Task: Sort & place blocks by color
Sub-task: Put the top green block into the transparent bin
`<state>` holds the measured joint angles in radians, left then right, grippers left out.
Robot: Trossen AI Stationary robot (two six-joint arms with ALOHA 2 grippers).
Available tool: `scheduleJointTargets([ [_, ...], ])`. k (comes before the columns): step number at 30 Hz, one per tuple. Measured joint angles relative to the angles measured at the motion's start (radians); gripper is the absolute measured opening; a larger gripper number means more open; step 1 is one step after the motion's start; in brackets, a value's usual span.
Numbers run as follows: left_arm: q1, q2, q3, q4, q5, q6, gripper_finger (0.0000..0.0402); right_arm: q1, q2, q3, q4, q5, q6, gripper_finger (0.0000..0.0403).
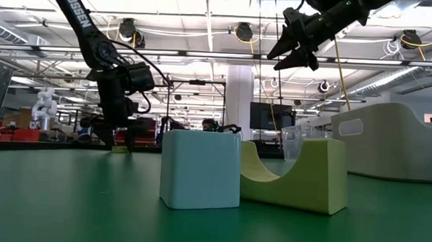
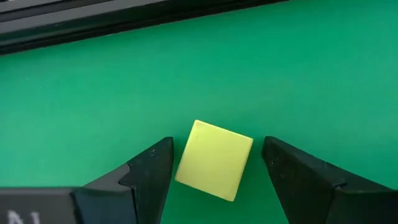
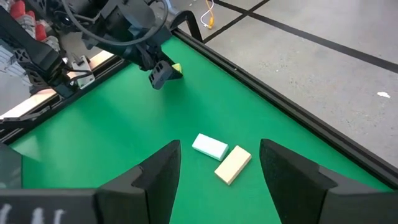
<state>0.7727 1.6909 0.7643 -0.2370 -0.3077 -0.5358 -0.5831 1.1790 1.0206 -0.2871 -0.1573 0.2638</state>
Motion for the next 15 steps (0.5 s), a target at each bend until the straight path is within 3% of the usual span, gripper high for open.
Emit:
scheduleJointTargets([
  [4, -0.008, -0.005, 0.0, -0.011, 0.004, -0.008, 0.022, 0.0, 0.0, 0.0, 0.0, 0.001, 0.0, 0.0208],
  [9, -0.027, -0.007, -0.001, -0.015, 0.025, -0.021, 0.0131, 0.0, 0.0, 0.0, 0.028, 0.002, 0.01, 0.0208],
  [15, -0.074, -0.038, -0.006, -0.034, 0.034, -0.046, 0.0132, 0.0, 0.0, 0.0, 0.034, 0.004, 0.11, 0.0208],
])
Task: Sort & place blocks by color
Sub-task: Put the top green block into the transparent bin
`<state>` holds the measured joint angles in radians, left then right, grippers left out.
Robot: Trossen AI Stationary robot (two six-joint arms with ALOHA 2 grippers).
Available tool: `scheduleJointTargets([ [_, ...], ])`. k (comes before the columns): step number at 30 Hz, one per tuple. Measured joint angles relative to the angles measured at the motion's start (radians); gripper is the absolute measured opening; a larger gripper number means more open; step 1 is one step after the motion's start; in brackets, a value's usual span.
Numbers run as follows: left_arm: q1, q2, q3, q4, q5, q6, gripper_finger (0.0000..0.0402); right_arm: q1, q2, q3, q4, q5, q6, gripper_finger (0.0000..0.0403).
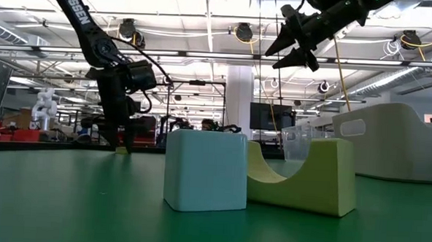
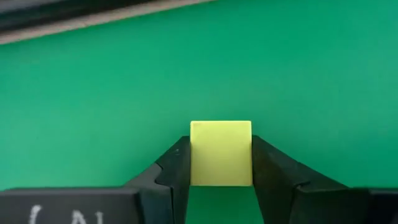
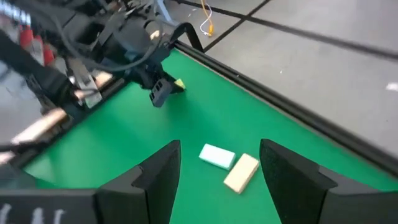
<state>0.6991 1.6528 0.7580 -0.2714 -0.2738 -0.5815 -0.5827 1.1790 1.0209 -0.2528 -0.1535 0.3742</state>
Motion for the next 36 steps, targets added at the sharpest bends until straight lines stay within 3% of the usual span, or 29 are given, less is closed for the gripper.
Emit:
scheduleJointTargets([
  [3, -0.036, -0.063, -0.006, -0.024, 0.059, -0.019, 0.0132, 0.001, 0.004, 0.0, 0.0, 0.0, 0.123, 0.0208],
  [7, -0.093, -0.181, -0.001, 0.031, 0.062, 0.002, 0.0132, 0.016, 0.033, 0.0, -0.004, 0.001, 0.265, 0.0208],
  [14, -0.292, -0.318, -0.001, 0.129, 0.061, 0.207, 0.0132, 0.078, 0.142, 0.0, 0.029, -0.003, 0.461, 0.0208],
  [19, -0.481, -0.309, -0.001, 0.228, 0.049, 0.33, 0.0132, 0.157, 0.225, 0.0, 0.159, -0.011, 0.563, 0.0208],
  [24, -0.628, -0.278, -0.001, 0.331, -0.095, 0.393, 0.0132, 0.246, 0.297, 0.0, 0.262, -0.031, 0.641, 0.0208],
  [28, -0.688, -0.264, 0.0, 0.41, -0.18, 0.443, 0.0132, 0.313, 0.354, 0.0, 0.355, -0.029, 0.706, 0.0208],
  [36, -0.741, -0.263, 0.0, 0.43, -0.21, 0.426, 0.0132, 0.427, 0.431, 0.0, 0.542, 0.081, 0.797, 0.0208],
])
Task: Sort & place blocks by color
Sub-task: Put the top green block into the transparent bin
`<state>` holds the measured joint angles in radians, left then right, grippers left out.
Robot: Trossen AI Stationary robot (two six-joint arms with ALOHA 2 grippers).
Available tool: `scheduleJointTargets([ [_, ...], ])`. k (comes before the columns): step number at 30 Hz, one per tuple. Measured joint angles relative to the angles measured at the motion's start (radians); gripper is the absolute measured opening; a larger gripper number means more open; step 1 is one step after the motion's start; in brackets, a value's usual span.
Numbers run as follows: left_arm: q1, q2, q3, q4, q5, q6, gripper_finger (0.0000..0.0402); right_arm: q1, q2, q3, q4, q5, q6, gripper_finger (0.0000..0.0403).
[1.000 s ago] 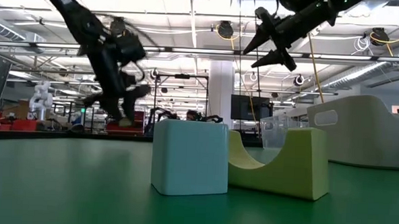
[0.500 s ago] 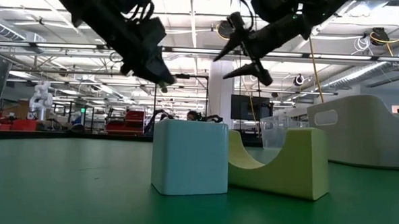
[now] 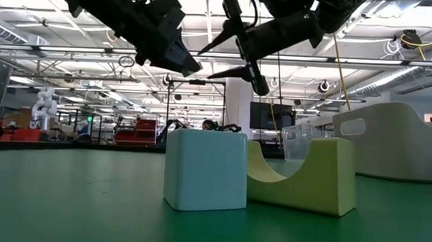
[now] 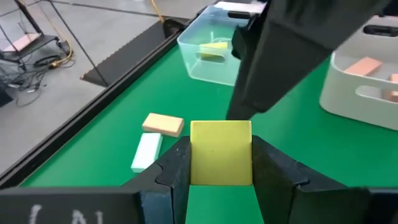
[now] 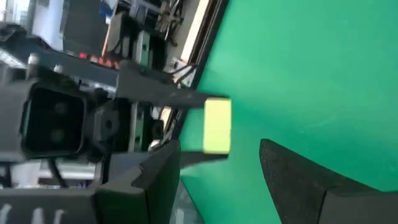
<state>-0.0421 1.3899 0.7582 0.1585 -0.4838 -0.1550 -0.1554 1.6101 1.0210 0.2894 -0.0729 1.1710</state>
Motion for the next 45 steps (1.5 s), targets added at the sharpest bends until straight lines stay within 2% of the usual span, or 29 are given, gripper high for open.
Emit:
scheduleJointTargets([
  [6, -0.03, 0.0, 0.0, 0.003, -0.013, -0.008, 0.0132, 0.043, 0.029, 0.0, 0.055, 0.073, 0.022, 0.0208],
  [14, -0.03, -0.001, 0.0, 0.042, -0.016, -0.002, 0.0132, 0.062, 0.041, 0.0, 0.068, 0.103, 0.019, 0.02],
  [18, -0.025, -0.001, 0.0, 0.06, -0.015, 0.03, 0.0133, 0.056, 0.041, 0.0, 0.068, 0.104, 0.011, 0.0168],
  [27, -0.024, 0.0, 0.0, 0.068, -0.026, 0.052, 0.0133, 0.042, 0.04, 0.001, 0.096, 0.098, -0.053, 0.0042],
  [30, -0.023, 0.0, 0.0, 0.078, -0.03, 0.053, 0.0139, 0.039, 0.04, 0.001, 0.098, 0.098, -0.07, 0.004],
  [33, -0.023, 0.0, 0.0, 0.08, -0.03, 0.046, 0.0163, 0.031, 0.039, 0.001, 0.095, 0.093, -0.094, 0.004],
  [39, -0.025, -0.002, 0.0, 0.088, -0.044, 0.039, 0.0216, -0.024, 0.003, -0.002, -0.028, 0.098, -0.172, 0.004],
  [45, -0.015, -0.002, 0.001, 0.082, -0.09, 0.039, 0.0228, -0.11, -0.108, -0.001, -0.269, 0.073, -0.28, 0.004],
])
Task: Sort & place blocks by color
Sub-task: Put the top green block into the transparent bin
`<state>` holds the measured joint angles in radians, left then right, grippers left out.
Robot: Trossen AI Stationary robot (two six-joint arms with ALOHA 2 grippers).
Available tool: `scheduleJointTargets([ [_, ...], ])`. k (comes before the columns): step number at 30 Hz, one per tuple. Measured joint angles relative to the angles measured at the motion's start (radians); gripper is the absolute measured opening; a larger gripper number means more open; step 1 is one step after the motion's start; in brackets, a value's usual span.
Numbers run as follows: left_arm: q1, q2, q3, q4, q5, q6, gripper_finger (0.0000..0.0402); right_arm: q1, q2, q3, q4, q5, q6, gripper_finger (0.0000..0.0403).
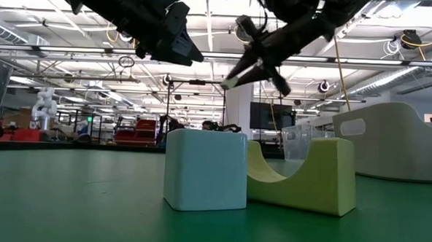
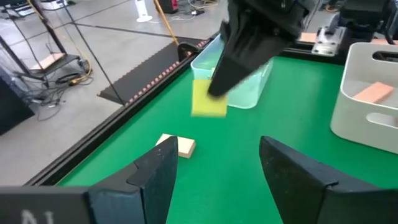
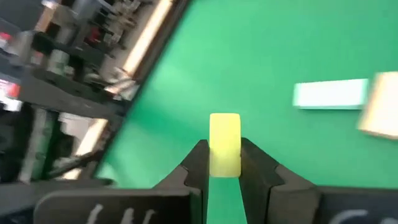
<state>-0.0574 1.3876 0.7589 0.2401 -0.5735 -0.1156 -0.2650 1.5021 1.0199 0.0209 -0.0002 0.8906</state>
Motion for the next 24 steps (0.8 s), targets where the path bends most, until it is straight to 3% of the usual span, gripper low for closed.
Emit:
scheduleJointTargets([
  [8, 0.067, 0.0, 0.0, -0.011, -0.003, -0.056, 0.0229, -0.118, -0.204, 0.0, -0.308, 0.008, -0.129, 0.004],
  [13, 0.127, 0.0, 0.0, -0.027, -0.003, -0.106, 0.023, -0.176, -0.309, 0.0, -0.549, 0.12, -0.183, 0.004],
  [18, 0.183, 0.0, 0.0, -0.026, 0.034, -0.162, 0.023, -0.221, -0.349, 0.0, -0.719, 0.23, -0.2, 0.004],
  [24, 0.229, 0.0, 0.0, -0.014, 0.113, -0.22, 0.023, -0.25, -0.332, 0.0, -0.785, 0.283, -0.226, 0.004],
])
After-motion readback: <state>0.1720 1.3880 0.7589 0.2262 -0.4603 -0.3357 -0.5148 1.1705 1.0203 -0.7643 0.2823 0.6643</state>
